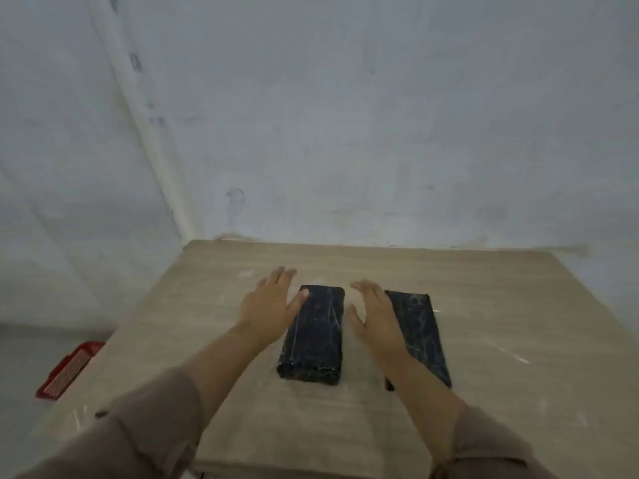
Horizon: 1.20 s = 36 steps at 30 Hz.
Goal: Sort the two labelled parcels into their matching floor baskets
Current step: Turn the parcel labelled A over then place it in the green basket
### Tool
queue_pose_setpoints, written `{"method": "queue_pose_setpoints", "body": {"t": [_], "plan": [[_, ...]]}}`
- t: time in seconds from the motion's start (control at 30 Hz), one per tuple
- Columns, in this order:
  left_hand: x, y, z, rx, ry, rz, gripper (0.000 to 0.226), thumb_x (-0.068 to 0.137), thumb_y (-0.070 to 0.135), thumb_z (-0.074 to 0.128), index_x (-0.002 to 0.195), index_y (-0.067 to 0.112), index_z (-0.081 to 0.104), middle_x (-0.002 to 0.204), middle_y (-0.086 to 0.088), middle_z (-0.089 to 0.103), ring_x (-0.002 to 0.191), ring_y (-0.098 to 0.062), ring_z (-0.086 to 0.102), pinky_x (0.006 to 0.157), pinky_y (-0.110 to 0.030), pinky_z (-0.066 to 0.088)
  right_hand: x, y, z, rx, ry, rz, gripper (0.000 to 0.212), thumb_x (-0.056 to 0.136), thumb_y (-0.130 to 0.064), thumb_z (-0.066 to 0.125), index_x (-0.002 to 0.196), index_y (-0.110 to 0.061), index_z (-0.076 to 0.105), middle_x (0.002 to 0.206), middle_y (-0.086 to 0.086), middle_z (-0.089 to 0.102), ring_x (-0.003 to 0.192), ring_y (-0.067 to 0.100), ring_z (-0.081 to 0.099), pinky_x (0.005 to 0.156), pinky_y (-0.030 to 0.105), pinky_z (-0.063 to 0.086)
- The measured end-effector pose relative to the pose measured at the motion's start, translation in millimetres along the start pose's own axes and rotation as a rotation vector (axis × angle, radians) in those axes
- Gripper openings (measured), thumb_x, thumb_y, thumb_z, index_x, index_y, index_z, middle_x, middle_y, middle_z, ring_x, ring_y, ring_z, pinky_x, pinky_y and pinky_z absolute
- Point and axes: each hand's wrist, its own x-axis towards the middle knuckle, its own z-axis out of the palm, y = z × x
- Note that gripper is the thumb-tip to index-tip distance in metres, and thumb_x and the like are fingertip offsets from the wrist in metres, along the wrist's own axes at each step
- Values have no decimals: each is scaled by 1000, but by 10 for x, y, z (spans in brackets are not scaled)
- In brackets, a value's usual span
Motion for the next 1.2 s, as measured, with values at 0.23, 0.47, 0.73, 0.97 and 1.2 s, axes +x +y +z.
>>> {"method": "queue_pose_setpoints", "body": {"t": [0.23, 0.47, 0.73, 0.97, 1.2], "plan": [[312, -551, 853, -36, -357, -41, 65, 92, 51, 38, 147, 29, 11, 159, -2, 7, 136, -27, 35, 102, -42, 42, 143, 370, 935, 13, -84, 341, 46, 96, -28, 43, 139, -13, 35, 142, 5, 40, 130, 18, 38, 105, 27, 32], [462, -751, 1417, -108, -410, 34, 62, 96, 48, 26, 146, 34, -7, 158, -1, -15, 146, -22, -6, 113, -39, 28, 156, 445, 1236, 234, -38, 492, 54, 96, -31, 44, 145, -15, 25, 146, 4, 36, 132, 12, 36, 107, 22, 30], [398, -636, 1648, -372, -274, -29, 59, 97, 40, 31, 145, 35, -2, 157, 4, -19, 146, -20, 6, 110, -36, 34, 164, 523, 1203, 492, -141, 588, 58, 96, -35, 44, 147, -22, 20, 150, 2, 35, 136, 17, 37, 112, 43, 35], [399, -350, 1707, -432, -276, -17, 58, 97, 40, 32, 145, 34, 0, 157, 5, -19, 144, -20, 15, 100, -32, 43, 90, 659, 1042, 572, -87, 647, 54, 98, -31, 41, 147, -24, 19, 150, 0, 36, 133, 16, 40, 109, 40, 39], [416, -440, 1709, -662, -361, 9, 50, 96, 40, 33, 130, 59, 1, 156, 7, -19, 143, -11, 4, 104, -20, 24, 134, 555, 967, 527, -40, 656, 53, 97, -33, 41, 146, -27, 22, 150, -1, 35, 133, 17, 40, 109, 41, 39]]}}
